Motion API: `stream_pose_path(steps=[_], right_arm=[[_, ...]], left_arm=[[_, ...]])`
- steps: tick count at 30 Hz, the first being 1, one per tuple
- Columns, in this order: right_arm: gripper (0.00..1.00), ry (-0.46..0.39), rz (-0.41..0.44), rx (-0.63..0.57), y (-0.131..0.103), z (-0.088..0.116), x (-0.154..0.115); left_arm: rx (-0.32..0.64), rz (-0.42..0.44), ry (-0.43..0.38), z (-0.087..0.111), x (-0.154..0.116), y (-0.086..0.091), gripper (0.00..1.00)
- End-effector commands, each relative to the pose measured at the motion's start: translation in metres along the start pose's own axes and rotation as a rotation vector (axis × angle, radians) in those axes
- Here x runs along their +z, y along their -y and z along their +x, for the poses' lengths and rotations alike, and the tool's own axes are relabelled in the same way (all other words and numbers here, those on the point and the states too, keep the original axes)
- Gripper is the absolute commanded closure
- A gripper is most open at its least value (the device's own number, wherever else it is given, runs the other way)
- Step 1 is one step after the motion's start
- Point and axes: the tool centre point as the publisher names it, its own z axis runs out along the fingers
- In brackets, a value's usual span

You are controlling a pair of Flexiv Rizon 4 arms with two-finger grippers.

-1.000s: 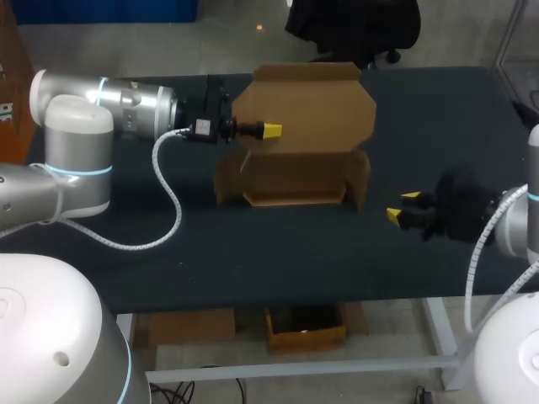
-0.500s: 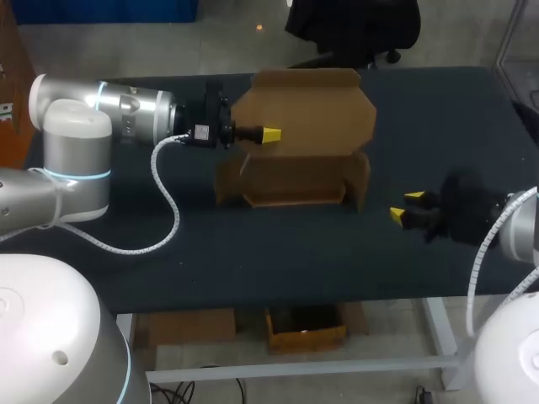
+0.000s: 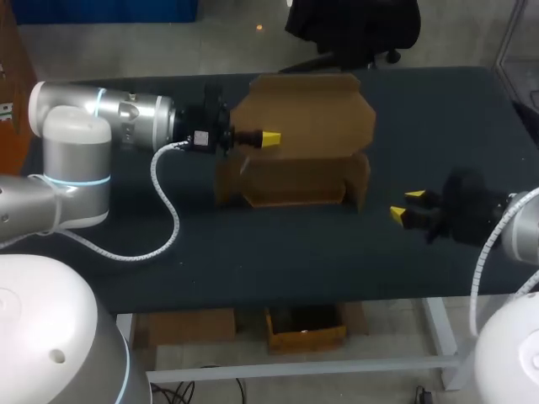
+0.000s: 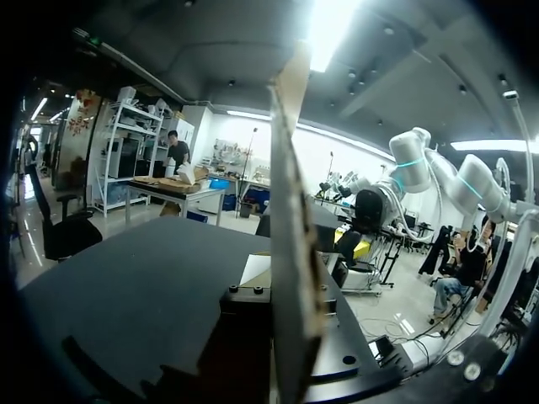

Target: Assemble the packaging by folding the flat box into shape, placing the metal phone stand inside, and closing the box properly

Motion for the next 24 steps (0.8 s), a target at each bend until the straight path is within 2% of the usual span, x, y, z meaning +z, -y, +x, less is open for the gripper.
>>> stream_pose_path(steps=[1, 18, 24], right_arm=[[0.57, 0.002, -0.016, -0.003, 0.0023, 0.0016, -0.0043], [0.57, -0.011, -0.01, -0.008, 0.001, 0.0026, -0.0006], [0.57, -0.008, -0.01, -0.008, 0.001, 0.0027, -0.0016]], left_arm=[[0.012, 0.011, 0.004, 0.003, 0.0018, -0.0088, 1.0], [0.001, -0.007, 0.004, 0.0062, 0.005, -0.0144, 1.0], [0.008, -0.006, 0.005, 0.0076, 0.0036, -0.0107, 1.0]])
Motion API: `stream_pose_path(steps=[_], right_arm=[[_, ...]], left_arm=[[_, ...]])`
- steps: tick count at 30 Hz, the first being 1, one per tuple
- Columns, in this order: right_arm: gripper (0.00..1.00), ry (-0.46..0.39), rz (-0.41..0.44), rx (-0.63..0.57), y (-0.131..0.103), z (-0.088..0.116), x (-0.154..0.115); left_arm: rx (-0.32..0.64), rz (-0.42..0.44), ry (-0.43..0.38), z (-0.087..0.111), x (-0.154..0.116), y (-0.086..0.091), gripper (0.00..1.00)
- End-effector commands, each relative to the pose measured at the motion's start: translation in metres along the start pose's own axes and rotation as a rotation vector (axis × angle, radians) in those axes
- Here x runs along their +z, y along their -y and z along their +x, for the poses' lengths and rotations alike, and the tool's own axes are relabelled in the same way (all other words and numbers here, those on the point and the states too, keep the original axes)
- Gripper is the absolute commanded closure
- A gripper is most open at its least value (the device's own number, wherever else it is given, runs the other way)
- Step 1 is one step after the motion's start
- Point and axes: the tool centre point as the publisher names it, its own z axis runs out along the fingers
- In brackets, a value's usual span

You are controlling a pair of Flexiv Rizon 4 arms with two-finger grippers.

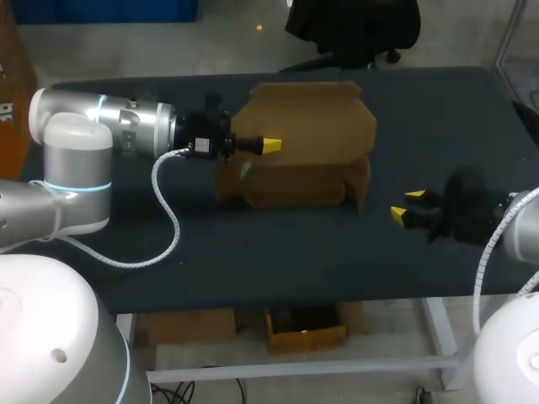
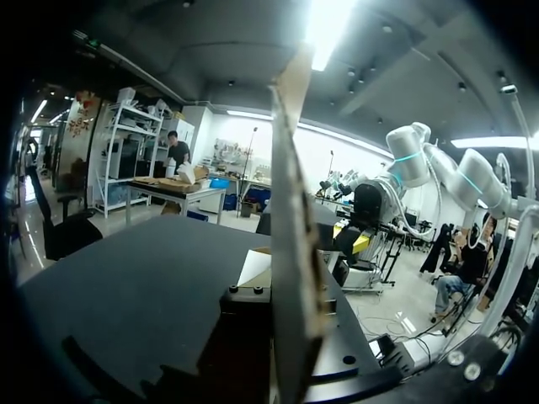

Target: Assemble the packaging by folding the flat box into shape, placing the metal phone stand inside, and closing the box properly

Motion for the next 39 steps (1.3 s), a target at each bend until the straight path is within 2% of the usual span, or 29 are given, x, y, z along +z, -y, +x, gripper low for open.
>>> stream_pose_path(steps=[1, 10, 39], right_arm=[[0.57, 0.003, -0.009, -0.001, 0.0021, 0.0015, -0.0001], [0.56, 0.0, -0.007, 0.002, 0.003, 0.0012, 0.0006], [0.58, -0.002, -0.003, 0.003, 0.0023, 0.0004, 0.0027]], left_arm=[[0.0, -0.001, -0.001, 0.0001, 0.0012, -0.0022, 1.0], [-0.001, 0.002, -0.002, -0.0015, 0.0015, 0.0021, 1.0], [-0.016, 0.004, -0.002, -0.0044, 0.0009, -0.0003, 1.0]])
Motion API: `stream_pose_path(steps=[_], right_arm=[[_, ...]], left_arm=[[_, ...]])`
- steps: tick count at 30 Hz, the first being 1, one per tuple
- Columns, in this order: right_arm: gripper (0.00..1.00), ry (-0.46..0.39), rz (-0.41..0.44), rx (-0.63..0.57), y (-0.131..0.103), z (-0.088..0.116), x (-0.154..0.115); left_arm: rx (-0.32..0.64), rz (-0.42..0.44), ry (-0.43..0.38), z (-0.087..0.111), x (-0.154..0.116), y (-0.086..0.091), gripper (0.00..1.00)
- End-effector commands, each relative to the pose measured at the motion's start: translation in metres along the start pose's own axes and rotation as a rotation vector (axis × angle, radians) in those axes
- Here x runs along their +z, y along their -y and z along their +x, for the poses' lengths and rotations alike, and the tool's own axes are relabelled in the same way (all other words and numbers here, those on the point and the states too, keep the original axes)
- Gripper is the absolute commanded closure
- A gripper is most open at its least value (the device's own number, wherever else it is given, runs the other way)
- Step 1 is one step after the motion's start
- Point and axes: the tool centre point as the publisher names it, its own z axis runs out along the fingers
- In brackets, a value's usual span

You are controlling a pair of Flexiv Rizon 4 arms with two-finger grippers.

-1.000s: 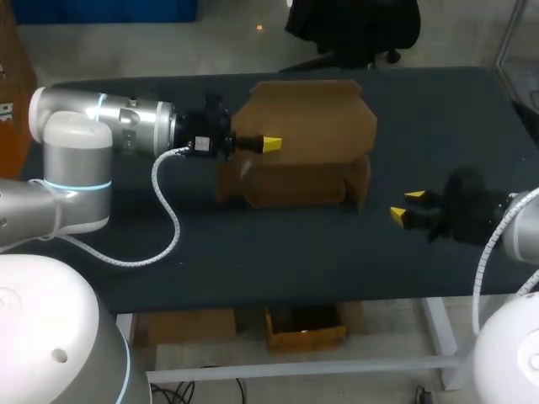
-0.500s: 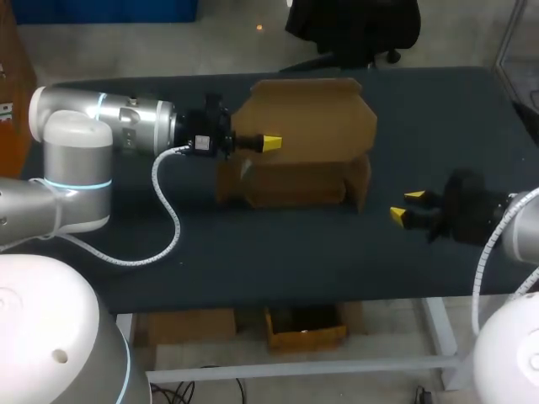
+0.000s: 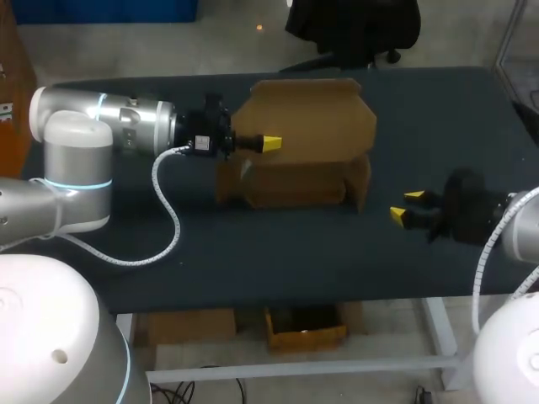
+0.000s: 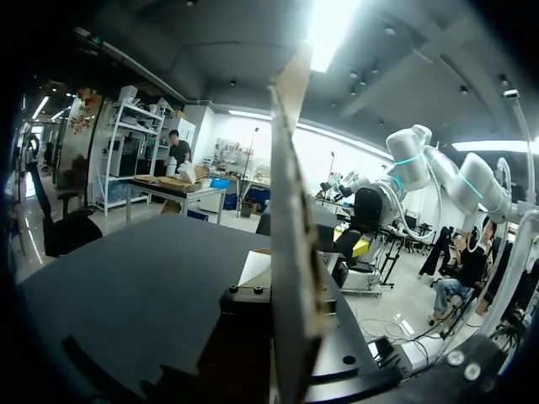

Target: Assemble the packaging by folding the flat box into shape, placing the metal phone stand inside, and closing the box properly

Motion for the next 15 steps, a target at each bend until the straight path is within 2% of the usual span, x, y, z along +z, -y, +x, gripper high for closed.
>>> stream_pose_path(steps=[1, 15], right_arm=[[0.58, 0.0, -0.004, 0.0, 0.0003, 0.0011, 0.0006], [0.57, 0.0, 0.0, -0.001, 0.0001, 0.0007, 0.0019]], left_arm=[[0.001, 0.001, -0.003, -0.0013, 0.0011, -0.0027, 1.0], [0.001, 0.002, -0.002, -0.0013, 0.0006, -0.0031, 1.0]])
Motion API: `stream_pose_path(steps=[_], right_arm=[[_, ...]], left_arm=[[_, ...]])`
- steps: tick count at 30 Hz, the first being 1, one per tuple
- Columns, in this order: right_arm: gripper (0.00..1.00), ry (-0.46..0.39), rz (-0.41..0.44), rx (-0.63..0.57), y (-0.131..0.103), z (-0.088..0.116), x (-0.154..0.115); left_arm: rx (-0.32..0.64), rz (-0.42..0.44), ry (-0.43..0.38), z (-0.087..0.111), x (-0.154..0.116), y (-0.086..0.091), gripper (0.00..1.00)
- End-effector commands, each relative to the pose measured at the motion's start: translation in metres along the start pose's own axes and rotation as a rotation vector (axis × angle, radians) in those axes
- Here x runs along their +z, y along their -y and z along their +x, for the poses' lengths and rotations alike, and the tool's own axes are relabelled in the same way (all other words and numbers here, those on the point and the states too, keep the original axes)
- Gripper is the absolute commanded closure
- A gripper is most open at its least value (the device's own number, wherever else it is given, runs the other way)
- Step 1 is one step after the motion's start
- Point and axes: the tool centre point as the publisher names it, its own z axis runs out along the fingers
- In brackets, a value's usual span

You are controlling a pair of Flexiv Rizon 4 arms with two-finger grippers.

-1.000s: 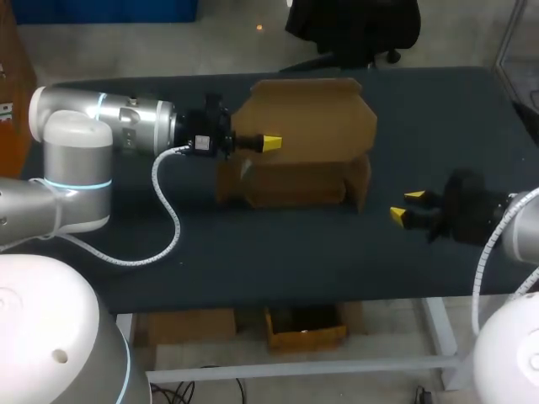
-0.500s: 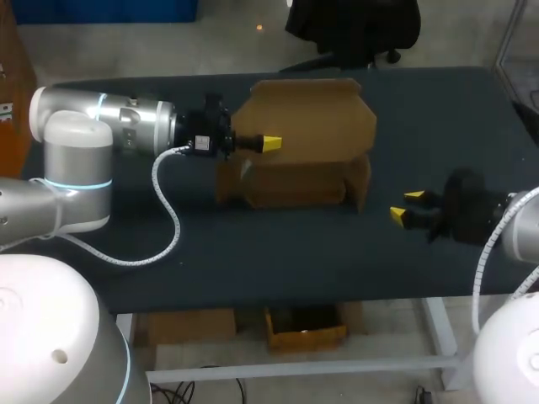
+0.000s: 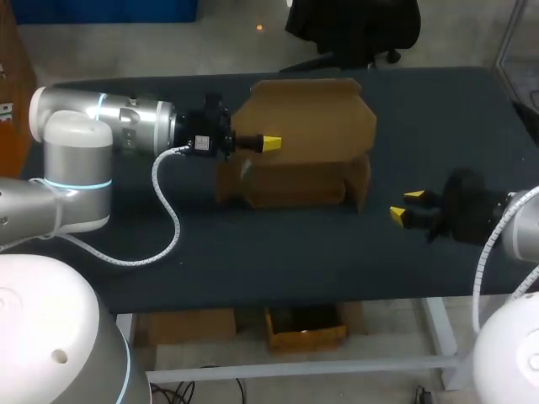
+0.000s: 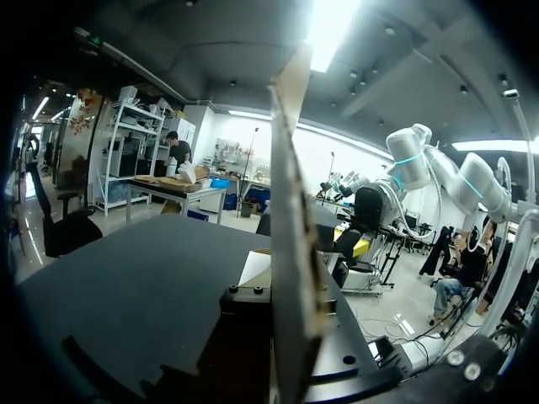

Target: Assemble the packaging by folding the flat box into shape, placing the metal phone stand inside, and closing the box properly

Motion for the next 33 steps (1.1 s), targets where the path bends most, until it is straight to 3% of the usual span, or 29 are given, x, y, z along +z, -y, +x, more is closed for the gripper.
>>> stream_pose_path(steps=[1, 23, 33], right_arm=[[0.57, 0.001, -0.003, 0.001, 0.001, 0.0, 0.003], [0.58, 0.052, 0.055, 0.064, 0.01, -0.015, 0.062], [0.58, 0.036, 0.037, 0.095, 0.017, -0.038, 0.078]], left_arm=[[0.0, 0.002, -0.002, -0.001, 0.001, -0.003, 1.0], [0.0, 0.002, -0.002, -0.001, 0.001, -0.003, 1.0], [0.0, 0.002, -0.002, -0.001, 0.001, -0.003, 1.0]])
